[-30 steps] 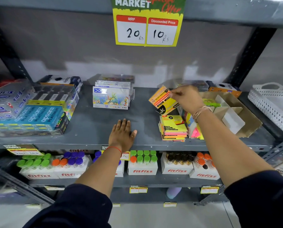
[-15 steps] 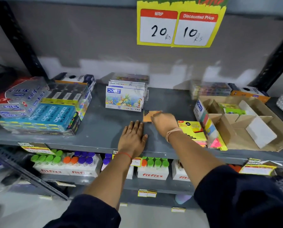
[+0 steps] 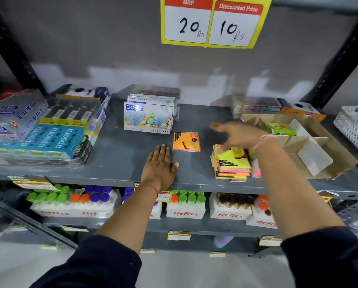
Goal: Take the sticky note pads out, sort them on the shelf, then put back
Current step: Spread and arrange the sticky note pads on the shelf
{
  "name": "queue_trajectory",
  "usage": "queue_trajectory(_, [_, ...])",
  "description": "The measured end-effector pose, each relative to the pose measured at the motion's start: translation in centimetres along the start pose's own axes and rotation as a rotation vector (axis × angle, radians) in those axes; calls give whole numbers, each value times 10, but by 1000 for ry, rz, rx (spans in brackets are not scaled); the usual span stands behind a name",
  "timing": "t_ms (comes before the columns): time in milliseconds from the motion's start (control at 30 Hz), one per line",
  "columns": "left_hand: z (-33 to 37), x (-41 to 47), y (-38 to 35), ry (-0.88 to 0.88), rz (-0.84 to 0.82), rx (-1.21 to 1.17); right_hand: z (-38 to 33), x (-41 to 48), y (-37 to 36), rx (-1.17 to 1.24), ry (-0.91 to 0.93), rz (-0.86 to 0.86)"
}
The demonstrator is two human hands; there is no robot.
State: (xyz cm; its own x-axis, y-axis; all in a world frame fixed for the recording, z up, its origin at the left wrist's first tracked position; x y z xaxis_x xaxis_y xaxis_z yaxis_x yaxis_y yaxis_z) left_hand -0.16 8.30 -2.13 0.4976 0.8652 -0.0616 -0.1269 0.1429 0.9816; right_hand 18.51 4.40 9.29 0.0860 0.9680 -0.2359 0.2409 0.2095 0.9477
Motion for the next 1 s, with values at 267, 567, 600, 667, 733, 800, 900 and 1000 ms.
queue_trajectory(267, [-1,-3,1,-10,47,-29,35,-27,-21,-131,-70,-59])
queue_trajectory(567, [-1,-3,4,-17,16,-47,33,-13,11,123,-50,88])
queue_trajectory(600, [-1,-3,4,-15,9,-43,31,-5,15,104,-53,135])
queue_trajectory(667, [-2,-2,4,-16,5,-33,28,12,16,61,-61,172])
queue_trajectory(733, [-2,-2,2,-28,20,-33,29,31,9,16,-74,159])
queue_trajectory(800, [-3,-3,1,-32,45,-34,36,45,-1,-30,-108,134])
queue_trajectory(900, [-4,0,-1,-33,65,-25,43,57,-14,-94,-129,90])
queue_trajectory(1000, [-4,0,-1,-33,77,-32,48,64,-25,-105,-135,18])
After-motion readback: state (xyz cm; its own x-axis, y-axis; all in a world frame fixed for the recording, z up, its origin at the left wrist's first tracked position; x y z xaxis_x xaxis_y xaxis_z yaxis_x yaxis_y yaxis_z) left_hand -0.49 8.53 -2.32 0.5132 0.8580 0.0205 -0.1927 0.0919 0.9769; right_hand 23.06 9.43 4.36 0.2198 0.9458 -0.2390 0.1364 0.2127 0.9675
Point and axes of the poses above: each hand's wrist, its own x-axis towards the middle knuckle, its own y-axis out of the back of the hand, z = x × y, the point moved 5 cm from there along x, towards the middle knuckle, and after that the axes turned 4 degrees about z, right-handed, at the moved point
